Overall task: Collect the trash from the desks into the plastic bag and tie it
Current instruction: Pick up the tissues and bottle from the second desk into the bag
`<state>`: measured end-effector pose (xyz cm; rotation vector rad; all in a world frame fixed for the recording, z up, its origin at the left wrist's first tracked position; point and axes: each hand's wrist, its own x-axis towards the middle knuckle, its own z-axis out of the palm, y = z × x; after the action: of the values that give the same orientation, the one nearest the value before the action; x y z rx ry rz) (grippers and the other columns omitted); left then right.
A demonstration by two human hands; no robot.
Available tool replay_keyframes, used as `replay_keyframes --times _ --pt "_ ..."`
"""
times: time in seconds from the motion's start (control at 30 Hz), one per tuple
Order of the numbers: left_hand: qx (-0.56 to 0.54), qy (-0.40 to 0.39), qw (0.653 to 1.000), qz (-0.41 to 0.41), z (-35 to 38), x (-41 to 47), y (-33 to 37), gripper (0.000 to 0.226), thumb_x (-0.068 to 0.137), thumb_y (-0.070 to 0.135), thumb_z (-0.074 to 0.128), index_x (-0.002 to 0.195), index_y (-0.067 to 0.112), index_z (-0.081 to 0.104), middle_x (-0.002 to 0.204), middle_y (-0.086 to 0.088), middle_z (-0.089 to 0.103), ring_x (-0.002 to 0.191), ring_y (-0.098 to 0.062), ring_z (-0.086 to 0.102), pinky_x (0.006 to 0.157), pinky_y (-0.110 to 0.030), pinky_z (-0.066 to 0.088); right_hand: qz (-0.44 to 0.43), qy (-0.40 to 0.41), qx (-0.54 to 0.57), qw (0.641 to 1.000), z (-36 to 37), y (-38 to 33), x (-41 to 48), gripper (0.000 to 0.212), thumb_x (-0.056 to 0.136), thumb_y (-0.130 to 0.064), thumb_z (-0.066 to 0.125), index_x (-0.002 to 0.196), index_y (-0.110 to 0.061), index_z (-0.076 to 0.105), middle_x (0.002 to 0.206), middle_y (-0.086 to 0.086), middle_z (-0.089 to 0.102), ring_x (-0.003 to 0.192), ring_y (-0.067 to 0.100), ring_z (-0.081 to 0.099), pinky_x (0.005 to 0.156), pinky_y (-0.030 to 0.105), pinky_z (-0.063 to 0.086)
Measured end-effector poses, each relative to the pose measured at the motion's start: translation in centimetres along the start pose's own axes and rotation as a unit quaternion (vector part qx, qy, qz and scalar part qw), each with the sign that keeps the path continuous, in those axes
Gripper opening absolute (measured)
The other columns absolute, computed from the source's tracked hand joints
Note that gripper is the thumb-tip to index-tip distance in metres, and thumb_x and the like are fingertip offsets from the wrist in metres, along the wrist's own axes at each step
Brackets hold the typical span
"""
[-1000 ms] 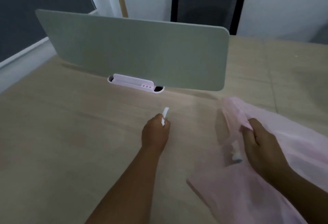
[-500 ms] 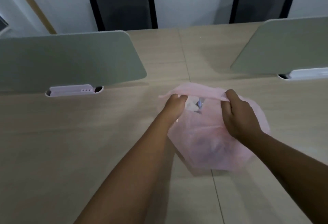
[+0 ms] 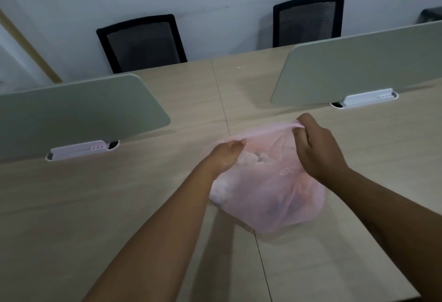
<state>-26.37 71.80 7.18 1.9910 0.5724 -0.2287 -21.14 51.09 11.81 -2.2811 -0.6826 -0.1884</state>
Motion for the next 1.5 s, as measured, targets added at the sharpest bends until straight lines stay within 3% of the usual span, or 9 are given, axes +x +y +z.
replay_keyframes --times 0.1,0.2,0.3,0.53,0.7,0.93,1.03,1.23,1.5 --pt "0.137 0.173 0.975 0.009 -1.0 -0.3 -1.9 0.043 0.092 0.050 0.057 0.066 0.016 0.054 0.067 -0.001 0.052 0.067 -0.023 0.051 0.059 -0.029 0.036 0.025 0.022 0.019 0.999 -0.7 0.4 0.6 0.014 0.098 -0.017 0.034 0.087 -0.014 0.042 0.065 0.012 0.053 0.062 0.034 0.049 0.055 0.040 0.038" --pt "0.147 0.289 0.944 -0.060 -0.6 -0.6 -3.5 0.058 0.072 0.062 0.073 0.098 0.014 0.052 0.096 -0.004 0.057 0.089 -0.027 0.057 0.068 -0.034 0.045 0.031 0.038 0.035 0.998 -1.2 0.4 1.2 0.016 0.099 -0.018 0.032 0.089 -0.013 0.044 0.067 0.013 0.054 0.063 0.034 0.051 0.057 0.040 0.040" --pt "0.193 0.247 0.945 -0.094 0.9 -0.2 -4.8 0.067 0.079 0.059 0.067 0.129 0.020 0.045 0.127 -0.005 0.050 0.117 -0.033 0.047 0.090 -0.042 0.043 0.001 0.032 0.029 0.999 -1.7 -0.2 1.7 0.016 0.098 -0.017 0.032 0.090 -0.012 0.044 0.067 0.013 0.054 0.063 0.035 0.051 0.057 0.042 0.041" --pt "-0.073 0.397 0.914 0.034 -6.4 -1.7 -1.4 0.019 0.096 0.016 0.046 0.082 0.006 0.056 0.075 -0.010 0.061 0.067 -0.026 0.061 0.055 -0.033 0.049 -0.076 0.093 -0.079 0.990 -4.9 -1.5 6.9 0.017 0.099 -0.029 0.033 0.101 -0.016 0.045 0.077 0.014 0.058 0.067 0.037 0.055 0.062 0.052 0.051" --pt "0.188 0.392 0.898 0.064 -11.4 -6.6 2.2 0.033 0.104 0.032 0.039 0.103 0.006 0.060 0.098 -0.017 0.062 0.087 -0.033 0.057 0.075 -0.040 0.044 -0.091 0.026 -0.132 0.987 -5.0 -2.1 9.1 0.032 0.104 -0.035 0.028 0.101 -0.011 0.048 0.083 0.015 0.056 0.073 0.035 0.051 0.066 0.043 0.046" --pt "0.211 0.485 0.847 -0.048 -12.1 -16.5 -3.7 0.032 0.100 0.038 0.048 0.086 0.011 0.056 0.090 -0.018 0.065 0.088 -0.036 0.061 0.066 -0.035 0.038 -0.195 -0.085 -0.015 0.977 -2.5 -5.8 7.5 0.012 0.101 -0.021 0.035 0.092 -0.017 0.042 0.087 0.018 0.059 0.078 0.037 0.055 0.062 0.040 0.039" --pt "0.175 0.467 0.852 -0.156 -9.0 -21.8 -8.3 0.034 0.091 0.050 0.059 0.097 0.016 0.057 0.089 -0.010 0.065 0.087 -0.030 0.061 0.071 -0.034 0.045 -0.216 -0.136 0.054 0.965 -0.3 -7.9 5.0 0.015 0.102 -0.022 0.033 0.090 -0.018 0.041 0.086 0.012 0.059 0.074 0.033 0.053 0.060 0.038 0.039" --pt "0.225 0.231 0.794 -0.515 -1.4 -34.8 -15.6 0.069 0.091 0.069 0.036 0.144 0.026 0.040 0.150 -0.008 0.038 0.138 -0.035 0.029 0.108 -0.048 0.033 -0.213 -0.256 0.136 0.933 5.1 -11.8 -1.4 0.024 0.101 -0.027 0.030 0.097 -0.015 0.050 0.093 0.012 0.060 0.085 0.035 0.056 0.073 0.042 0.046" --pt "0.308 0.212 0.725 -0.578 1.8 -43.4 -17.9 0.064 0.093 0.063 0.020 0.138 0.032 0.053 0.147 0.003 0.048 0.142 -0.028 0.027 0.116 -0.061 -0.003 -0.174 -0.376 0.160 0.896 11.3 -15.2 -11.7 0.036 0.101 -0.034 0.028 0.116 -0.017 0.056 0.110 0.010 0.064 0.098 0.032 0.058 0.087 0.042 0.048"
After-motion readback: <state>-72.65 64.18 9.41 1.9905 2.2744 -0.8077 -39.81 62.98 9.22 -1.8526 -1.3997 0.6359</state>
